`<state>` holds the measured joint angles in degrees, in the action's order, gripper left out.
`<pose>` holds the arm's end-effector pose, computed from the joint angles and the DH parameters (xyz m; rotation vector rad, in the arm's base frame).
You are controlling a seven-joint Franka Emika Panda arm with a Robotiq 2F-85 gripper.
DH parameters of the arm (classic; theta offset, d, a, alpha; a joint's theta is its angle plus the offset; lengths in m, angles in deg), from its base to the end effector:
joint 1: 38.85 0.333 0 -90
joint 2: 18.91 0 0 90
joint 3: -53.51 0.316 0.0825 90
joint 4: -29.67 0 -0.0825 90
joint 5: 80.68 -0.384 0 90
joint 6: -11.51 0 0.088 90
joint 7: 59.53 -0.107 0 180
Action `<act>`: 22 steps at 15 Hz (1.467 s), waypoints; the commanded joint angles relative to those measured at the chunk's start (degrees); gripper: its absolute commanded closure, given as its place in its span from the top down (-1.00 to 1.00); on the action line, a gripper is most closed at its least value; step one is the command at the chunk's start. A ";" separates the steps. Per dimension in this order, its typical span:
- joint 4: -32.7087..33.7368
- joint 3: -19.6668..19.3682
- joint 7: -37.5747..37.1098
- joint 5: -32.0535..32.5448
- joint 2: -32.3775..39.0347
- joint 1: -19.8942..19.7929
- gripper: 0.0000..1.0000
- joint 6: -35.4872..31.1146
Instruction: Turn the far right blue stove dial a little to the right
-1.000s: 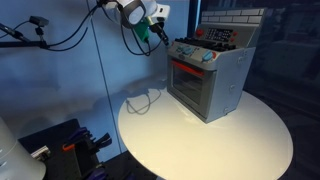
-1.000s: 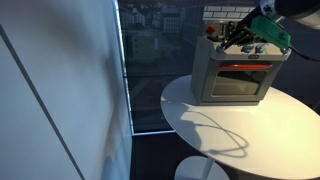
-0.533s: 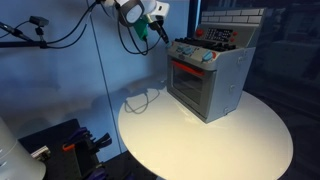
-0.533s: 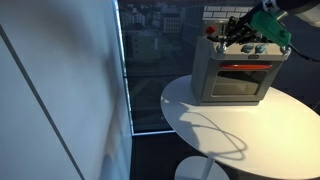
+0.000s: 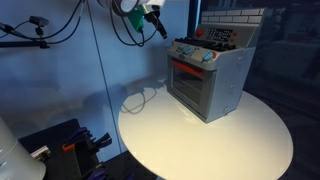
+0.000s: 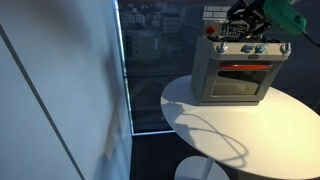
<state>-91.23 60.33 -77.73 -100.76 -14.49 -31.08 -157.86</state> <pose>0.5895 0.1283 0.4681 -2.5380 0.4960 -0.9125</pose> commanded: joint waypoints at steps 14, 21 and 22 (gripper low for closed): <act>-3.35 -2.04 -1.73 7.45 -13.28 -3.74 1.00 32.83; -3.94 -1.54 -0.59 9.74 -15.91 -3.62 1.00 44.14; -4.14 -1.40 -0.66 9.96 -16.30 -3.56 1.00 45.07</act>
<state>-94.17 58.49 -78.13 -91.93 -28.30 -34.54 -116.06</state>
